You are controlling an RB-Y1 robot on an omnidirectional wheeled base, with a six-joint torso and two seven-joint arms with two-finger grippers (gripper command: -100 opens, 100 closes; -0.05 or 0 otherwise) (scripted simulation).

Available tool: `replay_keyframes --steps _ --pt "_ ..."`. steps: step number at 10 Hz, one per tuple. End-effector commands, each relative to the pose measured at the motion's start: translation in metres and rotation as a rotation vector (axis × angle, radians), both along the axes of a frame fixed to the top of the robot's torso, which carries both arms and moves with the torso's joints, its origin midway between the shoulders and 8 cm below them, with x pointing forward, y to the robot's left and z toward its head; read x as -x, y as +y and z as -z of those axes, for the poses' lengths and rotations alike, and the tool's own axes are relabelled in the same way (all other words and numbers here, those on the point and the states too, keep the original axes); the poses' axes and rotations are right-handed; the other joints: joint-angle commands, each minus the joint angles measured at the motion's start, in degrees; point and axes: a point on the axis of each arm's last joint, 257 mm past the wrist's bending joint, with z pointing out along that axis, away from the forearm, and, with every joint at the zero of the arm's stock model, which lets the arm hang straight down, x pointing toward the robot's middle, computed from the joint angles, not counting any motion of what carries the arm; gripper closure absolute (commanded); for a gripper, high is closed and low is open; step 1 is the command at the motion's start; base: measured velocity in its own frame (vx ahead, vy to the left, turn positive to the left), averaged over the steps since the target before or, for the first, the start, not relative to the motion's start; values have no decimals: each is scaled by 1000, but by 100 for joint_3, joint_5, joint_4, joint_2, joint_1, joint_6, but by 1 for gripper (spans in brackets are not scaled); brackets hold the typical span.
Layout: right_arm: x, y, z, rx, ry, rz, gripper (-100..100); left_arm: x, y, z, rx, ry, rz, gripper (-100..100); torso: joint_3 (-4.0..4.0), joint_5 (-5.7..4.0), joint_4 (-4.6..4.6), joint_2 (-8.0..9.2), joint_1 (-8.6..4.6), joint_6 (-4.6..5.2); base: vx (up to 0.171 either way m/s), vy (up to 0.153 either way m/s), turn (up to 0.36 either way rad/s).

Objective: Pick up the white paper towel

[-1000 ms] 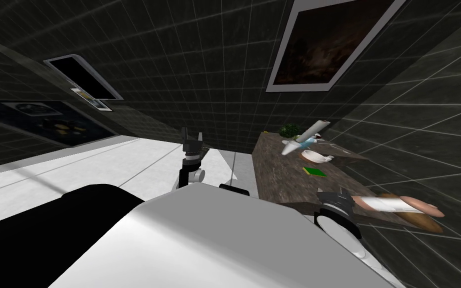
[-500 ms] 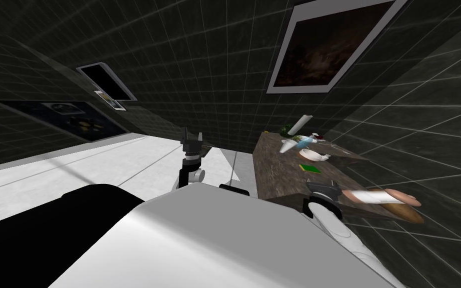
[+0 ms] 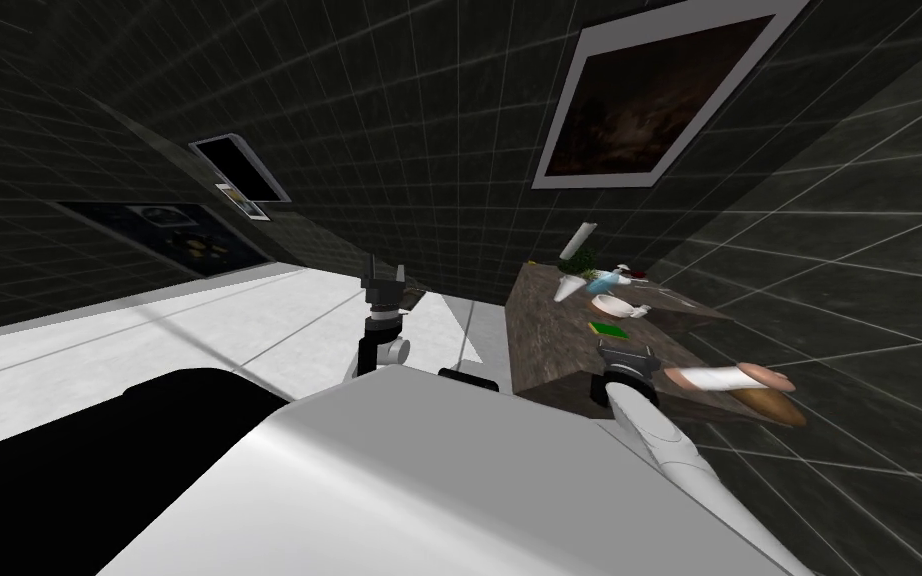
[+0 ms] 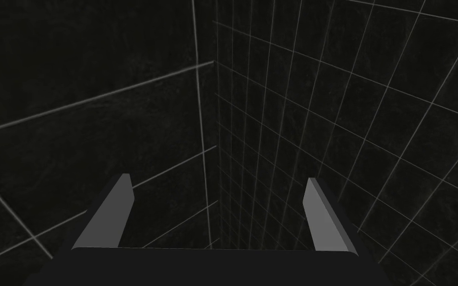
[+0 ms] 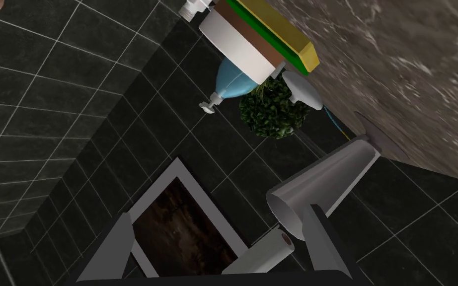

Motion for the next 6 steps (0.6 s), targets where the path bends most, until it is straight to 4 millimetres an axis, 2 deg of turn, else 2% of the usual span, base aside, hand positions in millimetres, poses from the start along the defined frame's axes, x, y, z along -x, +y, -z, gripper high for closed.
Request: replay_keyframes --steps 1,4,6 --pt "-16 10 -7 -88 -67 -13 -100 0 0 0 0 0 0 0 0 0 0 0 0 0 -90 -64 64" --pt "-46 27 -26 -236 -185 -41 -100 0 0 0 0 0 0 0 7 -4 2 13 -20 2 -115 -113 49" --pt "-63 35 -39 -319 -254 -59 -100 0 0 0 0 0 0 0 -2 -6 -1 -4 -24 1 -62 -119 37"
